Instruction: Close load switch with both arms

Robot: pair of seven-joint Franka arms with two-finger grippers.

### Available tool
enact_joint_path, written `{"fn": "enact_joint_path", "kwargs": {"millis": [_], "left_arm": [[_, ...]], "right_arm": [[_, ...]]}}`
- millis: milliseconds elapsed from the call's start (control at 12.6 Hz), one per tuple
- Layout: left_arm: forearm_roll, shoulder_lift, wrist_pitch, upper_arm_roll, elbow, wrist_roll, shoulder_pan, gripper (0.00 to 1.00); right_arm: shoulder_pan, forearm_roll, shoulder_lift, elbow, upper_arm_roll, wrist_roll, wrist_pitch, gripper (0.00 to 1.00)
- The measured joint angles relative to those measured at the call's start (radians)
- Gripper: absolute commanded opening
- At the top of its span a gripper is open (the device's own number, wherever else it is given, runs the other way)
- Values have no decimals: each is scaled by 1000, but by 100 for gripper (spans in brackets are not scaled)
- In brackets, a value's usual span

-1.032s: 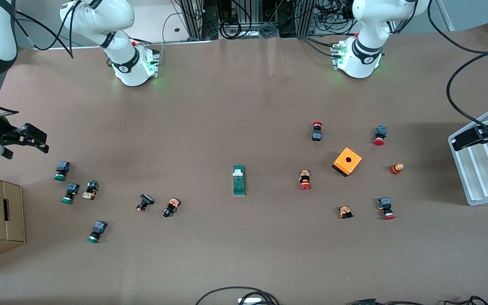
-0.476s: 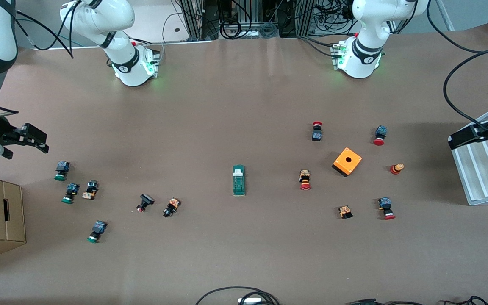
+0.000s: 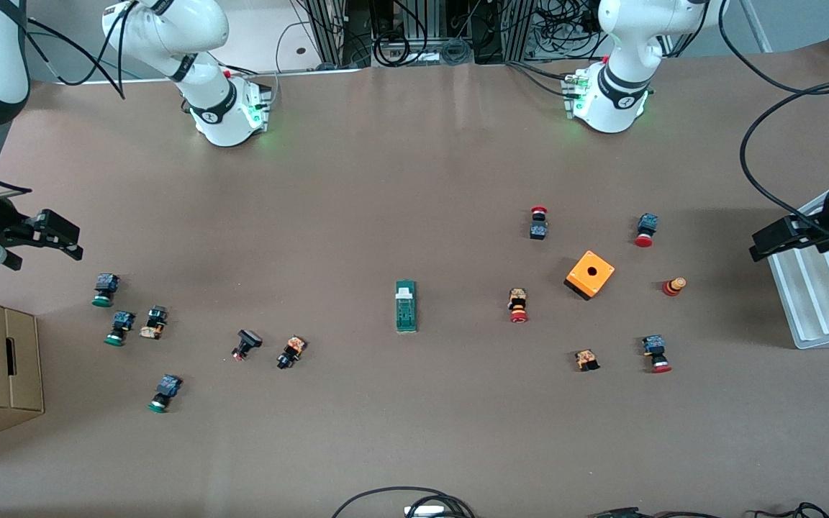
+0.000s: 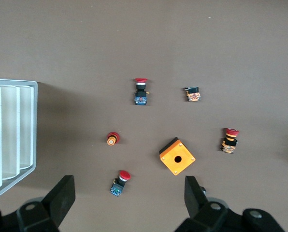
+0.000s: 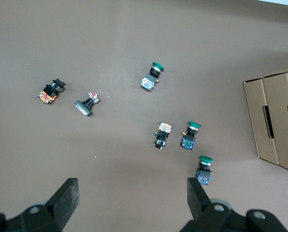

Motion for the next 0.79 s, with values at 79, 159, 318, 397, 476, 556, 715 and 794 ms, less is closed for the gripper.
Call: {"fn": "enact_joint_path", "kwargs": {"millis": [79, 159, 318, 397, 476, 556, 715, 794], "left_arm": [[-2, -4, 0, -20, 1, 0, 0, 100], [-2, -11, 0, -47, 3, -6, -1, 100], [-2, -33, 4, -112, 9, -48, -5, 100], [-2, -47, 6, -146, 13, -79, -7, 100], [5, -61, 7, -179, 17, -109, -10, 100], [25, -70, 9, -213, 22, -139, -11, 100], [88, -80, 25, -298, 30, -250, -12, 100], [122, -84, 41, -345, 32, -327, -13, 100]], "right_arm": [[0, 0, 0, 0, 0, 0, 0, 100], [0, 0, 0, 0, 0, 0, 0, 100], [0, 0, 0, 0, 0, 0, 0, 100], [0, 0, 0, 0, 0, 0, 0, 100], [0, 0, 0, 0, 0, 0, 0, 100], [0, 0, 0, 0, 0, 0, 0, 100], [0, 0, 0, 0, 0, 0, 0, 100], [0, 0, 0, 0, 0, 0, 0, 100]]}}
